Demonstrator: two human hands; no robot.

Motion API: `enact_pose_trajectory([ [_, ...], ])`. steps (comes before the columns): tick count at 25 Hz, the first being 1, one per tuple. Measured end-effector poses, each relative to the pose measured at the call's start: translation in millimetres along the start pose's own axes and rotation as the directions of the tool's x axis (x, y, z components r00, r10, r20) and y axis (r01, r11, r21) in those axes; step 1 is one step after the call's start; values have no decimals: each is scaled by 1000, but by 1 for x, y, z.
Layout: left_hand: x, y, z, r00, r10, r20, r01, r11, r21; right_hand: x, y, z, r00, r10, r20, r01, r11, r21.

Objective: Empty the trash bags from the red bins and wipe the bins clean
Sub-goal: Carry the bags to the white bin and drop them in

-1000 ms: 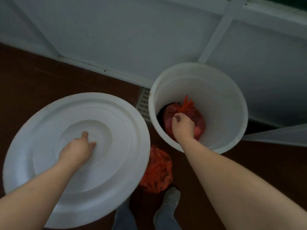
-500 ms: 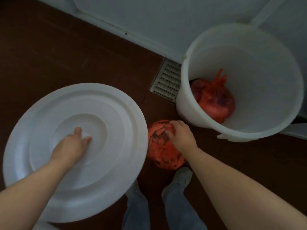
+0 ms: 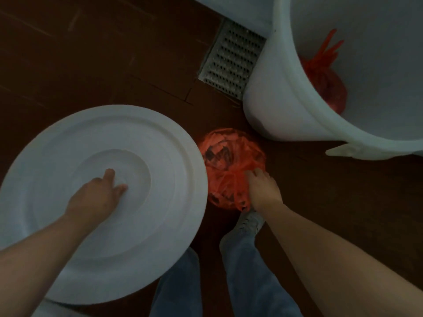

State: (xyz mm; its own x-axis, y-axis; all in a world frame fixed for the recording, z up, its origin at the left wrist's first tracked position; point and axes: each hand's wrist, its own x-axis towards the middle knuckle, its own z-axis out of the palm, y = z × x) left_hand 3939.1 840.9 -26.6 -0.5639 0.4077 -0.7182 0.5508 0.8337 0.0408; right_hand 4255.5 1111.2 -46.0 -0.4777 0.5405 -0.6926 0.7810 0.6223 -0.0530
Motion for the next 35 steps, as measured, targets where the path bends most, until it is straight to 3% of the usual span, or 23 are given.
enact_pose_trajectory([
  [4,-2,14,2,999,16,29,-17,1000,19,-20,-5,10,998,-30,62,25,997,70],
  [8,-1,24,-6,999,38,20,-38,999,34,-39,-11,30,984,-85,156,97,993,-69],
  [13,16,32,-2,999,44,15,-45,996,71,-43,-17,66,989,-106,107,126,970,-209],
  [21,39,32,17,997,71,20,-73,989,130,-34,-18,99,981,-164,104,180,967,-178],
  [25,42,32,22,995,93,23,-96,985,141,-33,-23,112,992,-43,116,59,989,-137],
  [30,43,31,21,995,100,27,-103,982,157,-29,-27,113,983,114,142,-80,971,-226],
  [35,37,19,18,994,105,1,-104,981,163,-37,-32,100,996,57,65,-40,970,-238],
])
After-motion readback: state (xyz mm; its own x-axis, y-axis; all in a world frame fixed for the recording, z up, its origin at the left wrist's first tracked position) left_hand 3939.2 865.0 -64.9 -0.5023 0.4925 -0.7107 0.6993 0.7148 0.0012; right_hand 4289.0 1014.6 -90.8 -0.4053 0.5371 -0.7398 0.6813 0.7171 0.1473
